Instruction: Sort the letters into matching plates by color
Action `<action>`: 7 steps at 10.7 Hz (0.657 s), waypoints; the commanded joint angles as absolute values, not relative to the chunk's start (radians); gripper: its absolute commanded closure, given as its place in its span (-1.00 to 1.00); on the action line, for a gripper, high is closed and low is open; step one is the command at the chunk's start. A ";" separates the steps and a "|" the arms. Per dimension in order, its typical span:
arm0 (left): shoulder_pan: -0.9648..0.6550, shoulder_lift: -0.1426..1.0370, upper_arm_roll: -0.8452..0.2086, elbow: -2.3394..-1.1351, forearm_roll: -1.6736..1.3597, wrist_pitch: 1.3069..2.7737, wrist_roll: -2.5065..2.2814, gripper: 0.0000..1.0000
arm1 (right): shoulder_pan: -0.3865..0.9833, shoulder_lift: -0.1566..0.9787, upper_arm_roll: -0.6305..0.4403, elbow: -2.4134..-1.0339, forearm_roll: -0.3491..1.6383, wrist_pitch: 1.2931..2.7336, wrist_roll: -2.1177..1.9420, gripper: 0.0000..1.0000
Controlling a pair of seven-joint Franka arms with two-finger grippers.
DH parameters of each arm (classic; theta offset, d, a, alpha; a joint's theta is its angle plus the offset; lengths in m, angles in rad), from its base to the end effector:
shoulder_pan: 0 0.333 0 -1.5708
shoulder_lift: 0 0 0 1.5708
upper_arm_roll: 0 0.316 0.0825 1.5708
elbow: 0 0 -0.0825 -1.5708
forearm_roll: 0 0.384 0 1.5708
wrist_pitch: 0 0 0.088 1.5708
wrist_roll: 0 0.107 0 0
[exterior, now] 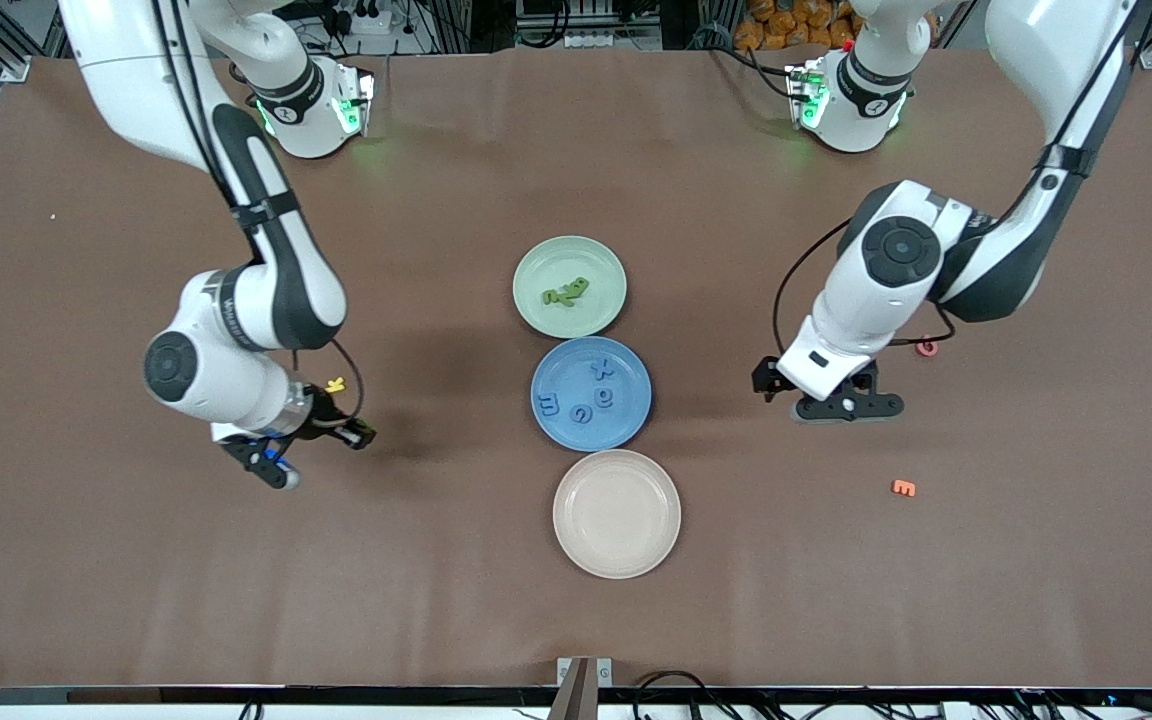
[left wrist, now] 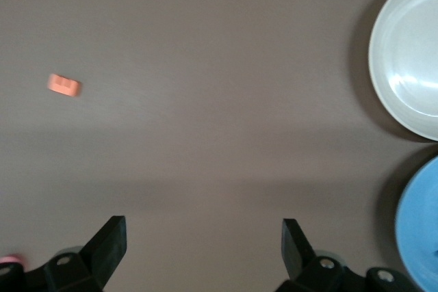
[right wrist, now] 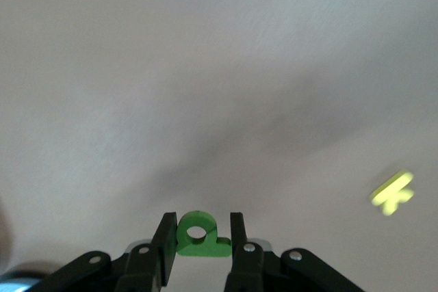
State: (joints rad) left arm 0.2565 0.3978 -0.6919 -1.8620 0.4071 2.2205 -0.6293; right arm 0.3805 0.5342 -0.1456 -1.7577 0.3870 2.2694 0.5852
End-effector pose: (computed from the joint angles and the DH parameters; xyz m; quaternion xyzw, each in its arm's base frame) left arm 0.5910 -0.2272 0.3534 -0.9985 -0.0014 -0.0520 0.0172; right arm 0.6393 0.1714 0.2664 -0.9520 0.2856 0.0485 0.0985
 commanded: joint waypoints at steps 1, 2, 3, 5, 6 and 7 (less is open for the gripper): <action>0.279 0.413 -0.698 -1.674 0.333 2.035 -0.485 -1.00 | 0.455 0.514 -0.100 -1.764 0.387 2.287 0.756 1.00; 0.313 0.413 -0.699 -1.611 0.309 1.961 -0.422 -1.00 | 0.487 0.514 -0.089 -1.763 0.385 2.289 0.776 1.00; 0.331 0.411 -0.699 -1.559 0.289 1.892 -0.355 -1.00 | 0.509 0.512 -0.077 -1.763 0.387 2.302 0.782 1.00; 0.392 0.394 -0.706 -1.529 0.276 1.830 -0.310 -1.00 | 0.535 0.517 -0.009 -1.773 0.385 2.376 0.860 1.00; 0.414 0.373 -0.707 -1.528 0.244 1.830 -0.310 -1.00 | 0.558 0.518 0.009 -1.773 0.384 2.379 0.894 1.00; 0.429 0.348 -0.706 -1.522 0.230 1.829 -0.313 -1.00 | 0.578 0.517 0.030 -1.775 0.380 2.378 0.926 1.00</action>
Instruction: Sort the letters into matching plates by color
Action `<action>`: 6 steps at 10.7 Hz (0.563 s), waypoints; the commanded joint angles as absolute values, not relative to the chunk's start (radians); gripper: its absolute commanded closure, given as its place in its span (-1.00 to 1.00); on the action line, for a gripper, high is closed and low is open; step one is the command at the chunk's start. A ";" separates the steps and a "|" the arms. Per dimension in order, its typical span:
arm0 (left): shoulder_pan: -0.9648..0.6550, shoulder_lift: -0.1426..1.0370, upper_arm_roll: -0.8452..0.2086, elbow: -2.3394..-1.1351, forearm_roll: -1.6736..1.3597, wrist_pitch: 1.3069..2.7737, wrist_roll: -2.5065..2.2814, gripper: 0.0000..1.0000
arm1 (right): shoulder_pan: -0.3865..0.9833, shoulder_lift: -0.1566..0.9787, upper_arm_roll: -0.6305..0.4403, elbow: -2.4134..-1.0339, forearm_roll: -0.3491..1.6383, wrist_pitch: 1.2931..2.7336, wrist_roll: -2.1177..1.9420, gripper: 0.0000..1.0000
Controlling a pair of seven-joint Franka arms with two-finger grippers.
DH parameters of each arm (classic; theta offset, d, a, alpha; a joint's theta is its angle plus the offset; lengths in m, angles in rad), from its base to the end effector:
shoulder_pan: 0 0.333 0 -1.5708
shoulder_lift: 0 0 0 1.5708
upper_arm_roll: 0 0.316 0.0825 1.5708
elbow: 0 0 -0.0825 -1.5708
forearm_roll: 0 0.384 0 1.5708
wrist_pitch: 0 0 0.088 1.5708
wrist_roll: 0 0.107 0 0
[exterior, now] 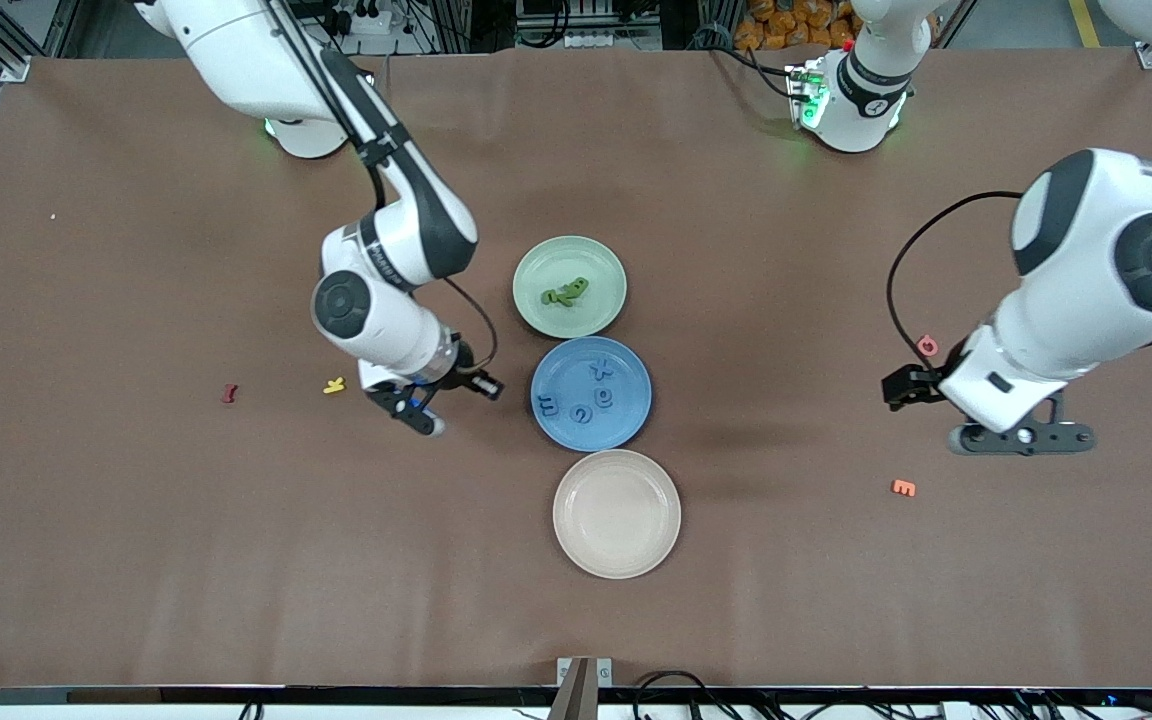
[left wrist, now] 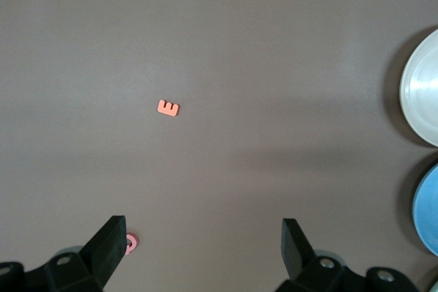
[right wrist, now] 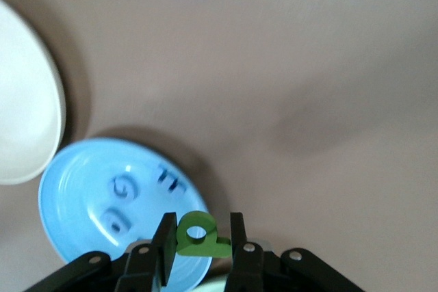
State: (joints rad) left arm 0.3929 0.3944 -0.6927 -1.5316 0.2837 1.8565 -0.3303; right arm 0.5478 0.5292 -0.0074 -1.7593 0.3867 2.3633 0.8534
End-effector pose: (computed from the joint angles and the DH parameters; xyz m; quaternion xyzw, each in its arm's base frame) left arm 0.6501 -0.1136 0.4730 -0.9998 0.0029 -0.0153 0.0084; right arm 0.5724 0.3494 0.2743 -0.9486 0.2824 0.0604 0.1296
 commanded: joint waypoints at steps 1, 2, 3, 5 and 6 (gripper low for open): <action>0.439 0.328 -0.703 -1.497 0.226 1.810 -0.313 -1.00 | 0.613 0.518 0.044 -1.776 0.368 2.378 0.966 1.00; 0.448 0.327 -0.700 -1.473 0.225 1.762 -0.311 -1.00 | 0.658 0.523 0.044 -1.781 0.353 2.378 1.001 1.00; 0.448 0.325 -0.698 -1.456 0.227 1.749 -0.311 -1.00 | 0.685 0.525 0.048 -1.793 0.350 2.376 1.020 1.00; 0.323 0.253 -0.540 -1.456 0.188 1.749 -0.310 -1.00 | 0.751 0.525 0.049 -1.831 0.350 2.376 1.034 1.00; 0.204 0.217 -0.385 -1.460 0.132 1.749 -0.304 -1.00 | 0.774 0.525 0.057 -1.848 0.350 2.376 1.043 1.00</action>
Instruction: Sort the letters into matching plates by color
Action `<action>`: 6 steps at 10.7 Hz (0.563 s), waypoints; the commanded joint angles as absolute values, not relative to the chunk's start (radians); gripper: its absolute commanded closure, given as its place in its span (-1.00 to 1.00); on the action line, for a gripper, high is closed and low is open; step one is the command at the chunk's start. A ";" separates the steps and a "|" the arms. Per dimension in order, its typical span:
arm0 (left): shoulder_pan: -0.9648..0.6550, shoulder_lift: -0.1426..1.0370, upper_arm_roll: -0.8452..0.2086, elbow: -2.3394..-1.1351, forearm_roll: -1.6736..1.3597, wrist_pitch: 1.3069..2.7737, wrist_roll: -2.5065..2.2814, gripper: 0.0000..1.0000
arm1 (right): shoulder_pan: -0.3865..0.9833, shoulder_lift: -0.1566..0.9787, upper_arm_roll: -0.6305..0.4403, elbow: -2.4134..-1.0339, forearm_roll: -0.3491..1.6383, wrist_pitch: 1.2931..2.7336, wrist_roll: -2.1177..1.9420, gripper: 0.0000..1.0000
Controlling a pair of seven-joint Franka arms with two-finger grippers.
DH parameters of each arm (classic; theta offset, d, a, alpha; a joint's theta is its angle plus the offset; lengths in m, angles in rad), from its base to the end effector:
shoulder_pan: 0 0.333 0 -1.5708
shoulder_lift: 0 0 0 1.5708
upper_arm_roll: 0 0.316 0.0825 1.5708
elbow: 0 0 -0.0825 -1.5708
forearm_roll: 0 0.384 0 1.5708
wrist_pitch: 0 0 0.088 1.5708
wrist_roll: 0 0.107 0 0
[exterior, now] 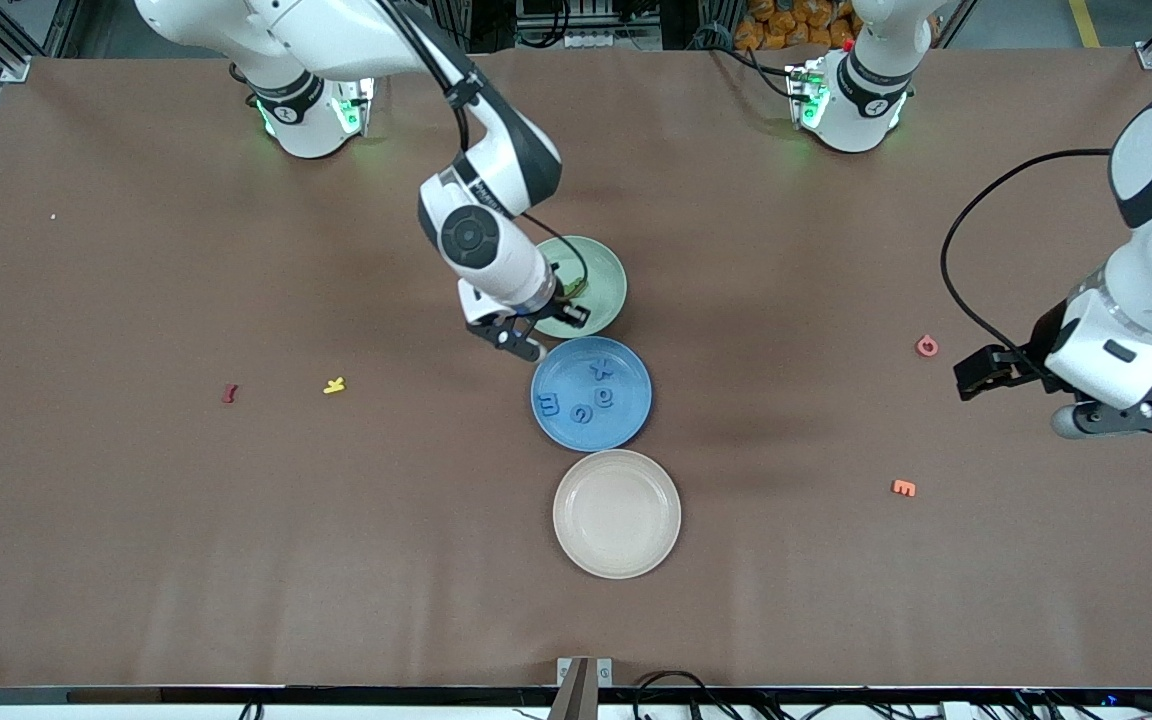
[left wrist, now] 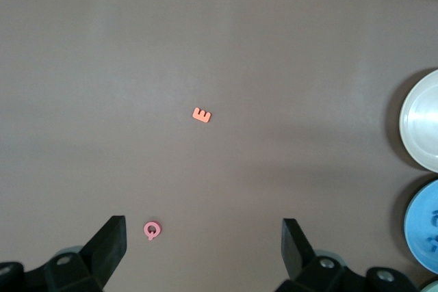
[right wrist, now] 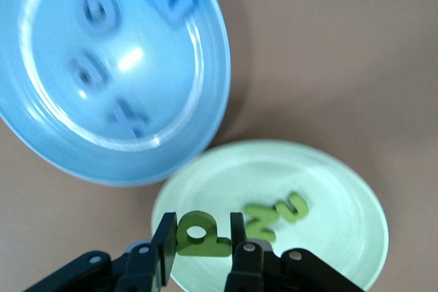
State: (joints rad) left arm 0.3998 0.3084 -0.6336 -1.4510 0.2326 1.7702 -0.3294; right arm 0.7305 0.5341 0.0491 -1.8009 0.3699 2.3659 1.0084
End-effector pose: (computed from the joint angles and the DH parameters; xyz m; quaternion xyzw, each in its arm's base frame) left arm 0.6434 -0.0773 0.5444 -0.9981 -0.0432 -0.0405 0.0141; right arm 0.4667 0.4640 0.2537 -0.9591 0.2439 0.1025 0.1007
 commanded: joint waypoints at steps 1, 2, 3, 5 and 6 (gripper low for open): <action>0.131 0.200 -0.298 -1.465 0.095 1.749 -0.270 -1.00 | 0.781 0.525 0.076 -1.858 0.348 2.376 1.077 1.00; 0.108 0.180 -0.276 -1.468 0.072 1.749 -0.238 -1.00 | 0.784 0.525 0.099 -1.871 0.342 2.376 1.091 1.00; 0.103 0.158 -0.275 -1.485 0.065 1.746 -0.207 -1.00 | 0.785 0.523 0.107 -1.884 0.328 2.375 1.098 1.00; 0.026 0.074 -0.211 -1.573 0.052 1.704 -0.126 -1.00 | 0.784 0.526 0.107 -1.899 0.307 2.372 1.121 1.00; 0.020 0.034 -0.189 -1.624 0.005 1.691 -0.109 -1.00 | 0.782 0.529 0.107 -1.902 0.302 2.370 1.121 1.00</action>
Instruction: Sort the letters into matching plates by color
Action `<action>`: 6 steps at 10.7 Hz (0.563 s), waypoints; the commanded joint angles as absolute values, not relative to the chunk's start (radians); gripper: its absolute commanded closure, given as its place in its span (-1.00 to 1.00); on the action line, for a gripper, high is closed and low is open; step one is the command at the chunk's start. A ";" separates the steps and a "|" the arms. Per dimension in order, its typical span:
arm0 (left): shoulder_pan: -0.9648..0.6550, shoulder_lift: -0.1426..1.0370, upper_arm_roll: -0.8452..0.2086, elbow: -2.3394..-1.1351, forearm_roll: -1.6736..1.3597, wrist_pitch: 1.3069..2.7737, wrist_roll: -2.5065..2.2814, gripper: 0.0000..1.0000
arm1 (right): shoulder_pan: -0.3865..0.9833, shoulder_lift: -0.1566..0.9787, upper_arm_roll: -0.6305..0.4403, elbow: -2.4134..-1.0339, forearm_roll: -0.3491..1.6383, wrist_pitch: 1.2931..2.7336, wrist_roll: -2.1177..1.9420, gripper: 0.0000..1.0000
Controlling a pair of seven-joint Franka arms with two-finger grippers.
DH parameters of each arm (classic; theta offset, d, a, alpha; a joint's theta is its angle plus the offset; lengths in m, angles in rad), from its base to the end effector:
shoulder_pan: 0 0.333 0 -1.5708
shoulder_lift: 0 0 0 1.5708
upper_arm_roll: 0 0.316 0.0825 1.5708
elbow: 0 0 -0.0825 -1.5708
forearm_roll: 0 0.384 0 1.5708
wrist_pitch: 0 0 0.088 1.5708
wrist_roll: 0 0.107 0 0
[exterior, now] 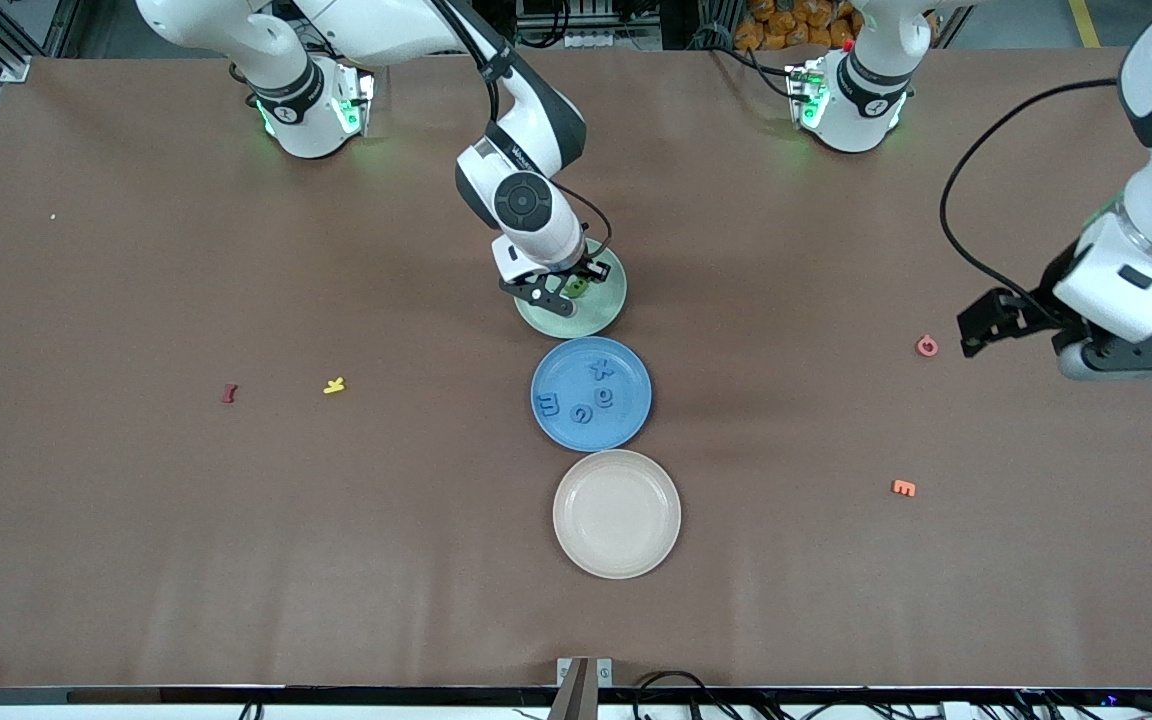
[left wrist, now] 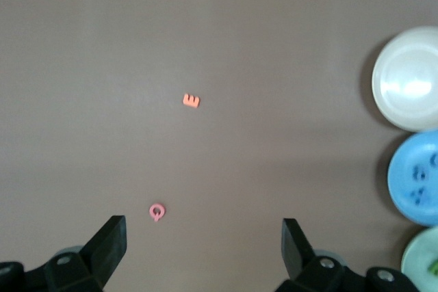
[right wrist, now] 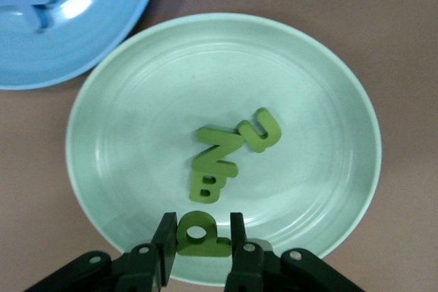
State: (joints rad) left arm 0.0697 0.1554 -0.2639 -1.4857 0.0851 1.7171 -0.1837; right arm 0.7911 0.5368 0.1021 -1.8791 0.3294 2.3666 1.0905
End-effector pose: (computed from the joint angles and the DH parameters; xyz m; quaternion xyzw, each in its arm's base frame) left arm 0.6061 -0.0986 0.5908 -0.9989 0.0074 -0.0441 0.0142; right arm 0.3960 0.4932 0.2209 -0.9649 0.2223 0.1292 0.0542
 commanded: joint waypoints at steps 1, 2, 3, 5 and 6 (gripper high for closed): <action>0.021 0.003 -0.166 -1.662 -0.046 1.678 -0.109 -1.00 | 0.778 0.535 0.106 -1.905 0.289 2.370 1.121 1.00; 0.020 -0.035 -0.150 -1.704 -0.054 1.678 -0.103 -1.00 | 0.772 0.541 0.106 -1.905 0.284 2.372 1.121 1.00; 0.015 -0.078 -0.140 -1.754 -0.049 1.689 -0.091 -1.00 | 0.766 0.548 0.104 -1.904 0.282 2.376 1.121 1.00; -0.014 -0.139 -0.103 -1.822 -0.034 1.744 -0.083 -1.00 | 0.756 0.558 0.101 -1.901 0.282 2.381 1.121 1.00; -0.014 -0.135 -0.103 -1.821 0.001 1.750 -0.083 -1.00 | 0.753 0.560 0.098 -1.898 0.282 2.382 1.121 1.00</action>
